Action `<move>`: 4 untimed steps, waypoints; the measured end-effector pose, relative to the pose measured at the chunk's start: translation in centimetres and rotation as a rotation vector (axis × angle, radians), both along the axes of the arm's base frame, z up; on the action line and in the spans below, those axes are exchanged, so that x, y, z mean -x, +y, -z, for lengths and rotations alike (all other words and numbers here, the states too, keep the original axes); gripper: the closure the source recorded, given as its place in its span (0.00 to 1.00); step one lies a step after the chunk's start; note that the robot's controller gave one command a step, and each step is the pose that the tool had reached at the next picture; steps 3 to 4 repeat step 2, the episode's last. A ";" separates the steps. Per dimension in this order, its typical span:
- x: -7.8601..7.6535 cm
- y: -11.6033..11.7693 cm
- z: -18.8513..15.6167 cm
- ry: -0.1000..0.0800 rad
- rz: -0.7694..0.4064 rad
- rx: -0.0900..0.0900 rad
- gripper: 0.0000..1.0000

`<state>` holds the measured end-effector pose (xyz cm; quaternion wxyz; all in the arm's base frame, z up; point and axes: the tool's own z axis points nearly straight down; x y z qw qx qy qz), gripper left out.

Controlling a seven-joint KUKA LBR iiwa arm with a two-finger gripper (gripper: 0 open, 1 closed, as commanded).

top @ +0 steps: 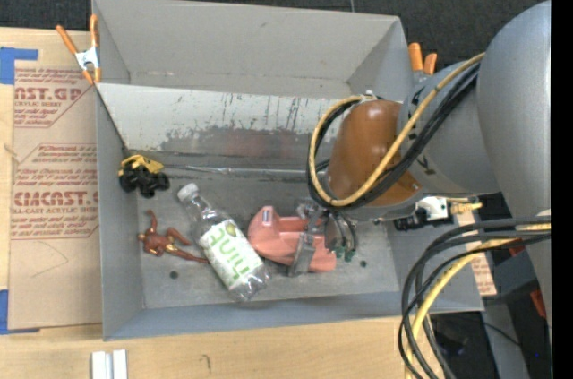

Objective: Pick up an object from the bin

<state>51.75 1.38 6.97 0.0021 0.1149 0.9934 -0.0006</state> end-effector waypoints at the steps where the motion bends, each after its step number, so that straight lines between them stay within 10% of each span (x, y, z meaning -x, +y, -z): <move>1: 0.0 0.0 0.0 0.000 0.001 0.000 1.00; 2: -1.7 1.0 -15.2 0.007 -0.021 -0.002 1.00; 4: -1.7 1.0 -15.2 0.007 -0.021 -0.002 1.00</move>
Offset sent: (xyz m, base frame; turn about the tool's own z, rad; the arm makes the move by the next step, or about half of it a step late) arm 0.0175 0.0094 0.1543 -0.0192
